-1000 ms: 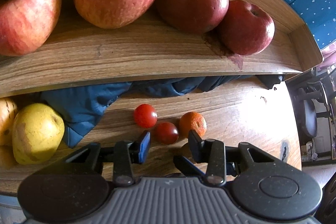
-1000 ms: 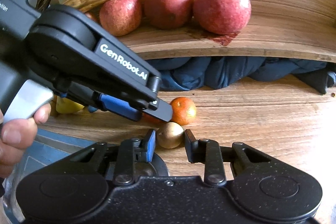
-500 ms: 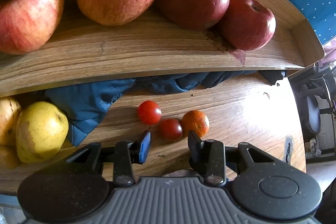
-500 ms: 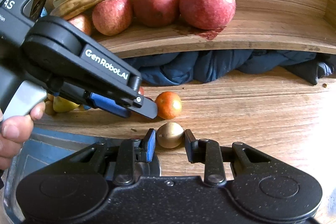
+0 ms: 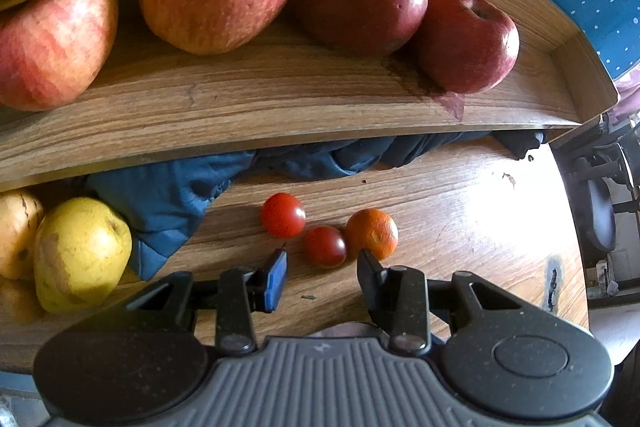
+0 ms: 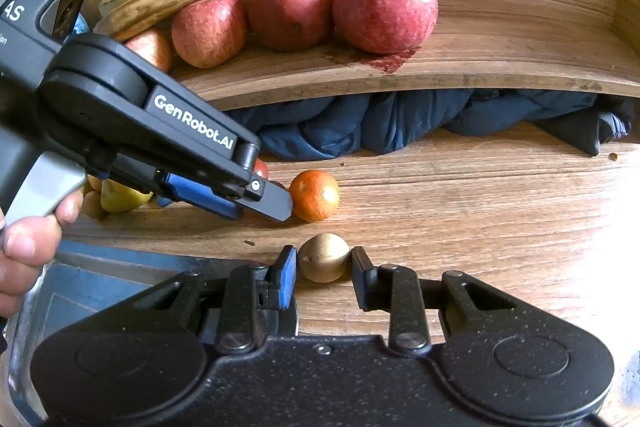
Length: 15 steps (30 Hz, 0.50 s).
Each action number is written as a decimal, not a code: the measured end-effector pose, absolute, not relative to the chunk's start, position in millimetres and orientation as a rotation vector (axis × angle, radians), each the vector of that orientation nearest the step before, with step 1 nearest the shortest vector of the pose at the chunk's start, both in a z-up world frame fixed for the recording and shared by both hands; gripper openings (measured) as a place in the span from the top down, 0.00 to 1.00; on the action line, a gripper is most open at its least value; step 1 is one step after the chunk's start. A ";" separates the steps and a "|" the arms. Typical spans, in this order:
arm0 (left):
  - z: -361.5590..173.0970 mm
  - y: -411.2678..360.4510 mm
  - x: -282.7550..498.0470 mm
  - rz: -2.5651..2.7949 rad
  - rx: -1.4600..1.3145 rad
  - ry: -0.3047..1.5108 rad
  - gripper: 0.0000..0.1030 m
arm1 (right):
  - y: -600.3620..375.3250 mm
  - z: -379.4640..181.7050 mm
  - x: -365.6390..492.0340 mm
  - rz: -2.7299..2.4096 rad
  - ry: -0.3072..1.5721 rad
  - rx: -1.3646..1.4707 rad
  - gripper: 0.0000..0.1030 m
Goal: Organize fruits
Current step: 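Close the left tool on a cherry tomato while the right tool grasps the small round fruit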
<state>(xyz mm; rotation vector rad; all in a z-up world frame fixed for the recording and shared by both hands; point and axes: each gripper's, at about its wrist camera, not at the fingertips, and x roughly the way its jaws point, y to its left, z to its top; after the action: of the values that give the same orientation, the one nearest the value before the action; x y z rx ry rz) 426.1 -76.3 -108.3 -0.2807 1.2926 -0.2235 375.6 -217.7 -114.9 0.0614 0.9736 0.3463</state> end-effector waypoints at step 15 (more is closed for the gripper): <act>-111.7 -87.5 428.0 -0.157 -0.268 1.273 0.59 | -225.0 -114.9 378.3 0.419 0.972 0.052 0.70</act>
<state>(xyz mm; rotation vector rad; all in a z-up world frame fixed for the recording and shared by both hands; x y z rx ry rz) 428.0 -87.5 -111.7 -0.2683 1.2728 -0.1574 378.3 -225.0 -114.9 0.0522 0.9724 0.4193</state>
